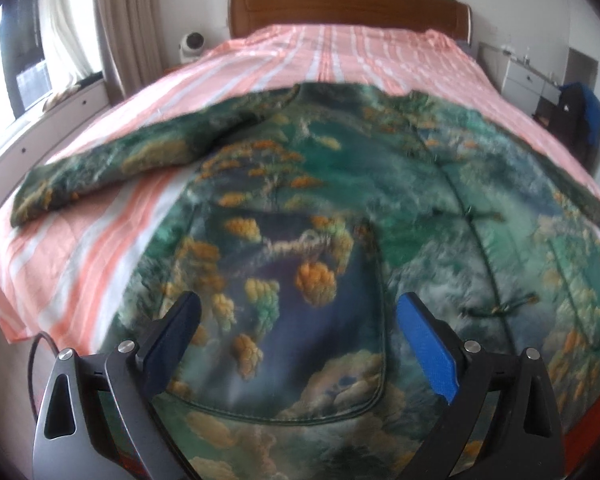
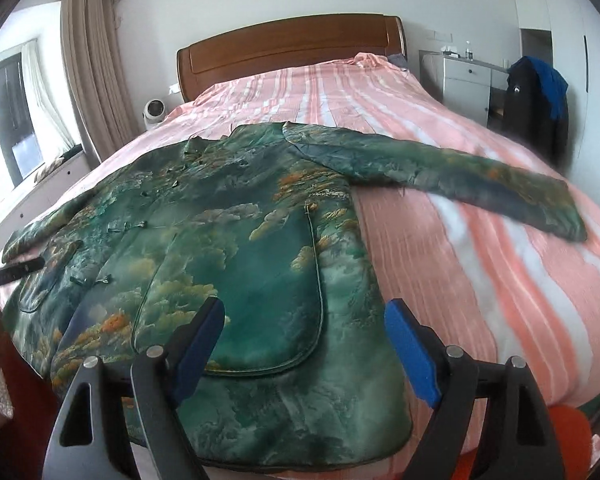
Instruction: Fold large clothes
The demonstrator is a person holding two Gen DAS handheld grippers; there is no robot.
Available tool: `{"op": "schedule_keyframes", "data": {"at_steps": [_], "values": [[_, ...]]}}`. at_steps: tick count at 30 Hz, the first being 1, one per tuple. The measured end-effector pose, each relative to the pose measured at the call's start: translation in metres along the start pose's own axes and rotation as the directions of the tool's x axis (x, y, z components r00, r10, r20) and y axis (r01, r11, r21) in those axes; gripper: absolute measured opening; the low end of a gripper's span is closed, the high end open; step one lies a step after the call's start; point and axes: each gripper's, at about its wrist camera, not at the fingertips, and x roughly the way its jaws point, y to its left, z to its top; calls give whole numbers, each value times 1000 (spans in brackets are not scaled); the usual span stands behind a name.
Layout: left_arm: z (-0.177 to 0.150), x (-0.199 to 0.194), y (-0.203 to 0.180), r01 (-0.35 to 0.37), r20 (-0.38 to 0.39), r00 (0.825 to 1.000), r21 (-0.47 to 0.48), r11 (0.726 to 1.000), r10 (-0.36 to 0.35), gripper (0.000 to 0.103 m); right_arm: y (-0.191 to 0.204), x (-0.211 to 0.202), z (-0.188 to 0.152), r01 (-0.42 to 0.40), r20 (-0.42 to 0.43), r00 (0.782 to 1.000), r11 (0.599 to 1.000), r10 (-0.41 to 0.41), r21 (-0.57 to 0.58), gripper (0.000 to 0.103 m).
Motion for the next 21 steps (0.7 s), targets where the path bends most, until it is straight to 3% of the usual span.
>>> {"op": "schedule_keyframes", "data": {"at_steps": [5, 21], "values": [[-10, 19, -2, 12, -78, 997, 15, 1000, -11, 102, -8, 13, 1, 3, -29, 1000, 1000, -2, 10, 82], [-15, 31, -9, -5, -138, 990, 62, 998, 14, 103, -8, 22, -2, 22, -61, 998, 1000, -22, -7, 85]]}}
